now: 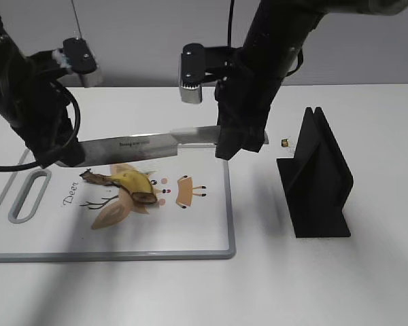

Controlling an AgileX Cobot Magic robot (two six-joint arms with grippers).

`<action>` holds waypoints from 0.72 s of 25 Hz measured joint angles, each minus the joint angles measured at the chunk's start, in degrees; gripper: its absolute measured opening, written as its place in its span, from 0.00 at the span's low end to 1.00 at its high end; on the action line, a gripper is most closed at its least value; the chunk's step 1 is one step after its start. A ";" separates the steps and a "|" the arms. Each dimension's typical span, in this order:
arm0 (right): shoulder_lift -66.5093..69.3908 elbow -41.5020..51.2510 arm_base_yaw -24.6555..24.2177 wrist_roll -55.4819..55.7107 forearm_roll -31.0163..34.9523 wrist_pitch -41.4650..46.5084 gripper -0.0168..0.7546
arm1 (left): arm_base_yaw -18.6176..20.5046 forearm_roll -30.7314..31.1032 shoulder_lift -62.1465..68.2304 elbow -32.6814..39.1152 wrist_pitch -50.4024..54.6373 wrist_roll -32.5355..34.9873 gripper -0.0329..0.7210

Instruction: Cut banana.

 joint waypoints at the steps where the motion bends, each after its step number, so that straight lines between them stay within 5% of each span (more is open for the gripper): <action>1: 0.40 0.00 0.00 0.08 -0.12 -0.14 0.24 | 0.00 0.01 0.73 0.00 -0.16 -0.38 0.10; 18: 5.59 0.39 -4.54 0.18 1.12 -0.90 0.27 | -3.78 -0.19 8.21 0.00 -6.40 -2.14 0.09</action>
